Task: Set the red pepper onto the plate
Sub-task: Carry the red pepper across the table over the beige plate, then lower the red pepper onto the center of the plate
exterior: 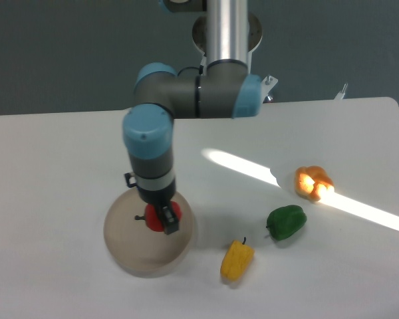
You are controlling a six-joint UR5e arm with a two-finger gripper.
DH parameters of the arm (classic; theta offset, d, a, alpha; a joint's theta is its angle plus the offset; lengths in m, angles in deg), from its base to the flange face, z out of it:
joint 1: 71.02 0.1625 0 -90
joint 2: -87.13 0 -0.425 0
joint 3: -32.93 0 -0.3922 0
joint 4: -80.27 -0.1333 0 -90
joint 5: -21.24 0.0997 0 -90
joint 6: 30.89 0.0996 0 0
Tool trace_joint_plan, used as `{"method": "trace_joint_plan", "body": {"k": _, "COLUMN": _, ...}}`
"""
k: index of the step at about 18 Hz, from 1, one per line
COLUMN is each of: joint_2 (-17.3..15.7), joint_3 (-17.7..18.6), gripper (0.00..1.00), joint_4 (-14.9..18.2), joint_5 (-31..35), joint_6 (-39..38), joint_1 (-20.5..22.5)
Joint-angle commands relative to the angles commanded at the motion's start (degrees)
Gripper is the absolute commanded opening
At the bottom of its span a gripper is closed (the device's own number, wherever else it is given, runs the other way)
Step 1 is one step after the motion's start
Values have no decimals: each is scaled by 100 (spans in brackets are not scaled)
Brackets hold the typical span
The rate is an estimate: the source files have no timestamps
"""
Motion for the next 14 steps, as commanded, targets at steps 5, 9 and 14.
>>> {"method": "trace_joint_plan", "body": {"k": 5, "joint_2": 141, "joint_3": 211, "gripper": 63, "joint_4": -509, "joint_5": 9, "joint_6": 34, "joint_1": -27}}
{"method": "trace_joint_plan", "body": {"k": 9, "joint_2": 246, "joint_3": 229, "gripper": 63, "joint_4": -607, "joint_5": -9, "joint_6": 122, "joint_1": -18}}
{"method": "trace_joint_plan", "body": {"k": 14, "joint_2": 334, "joint_3": 325, "gripper": 62, "joint_4": -694, "joint_5": 18, "joint_6": 281, "joint_1": -18}}
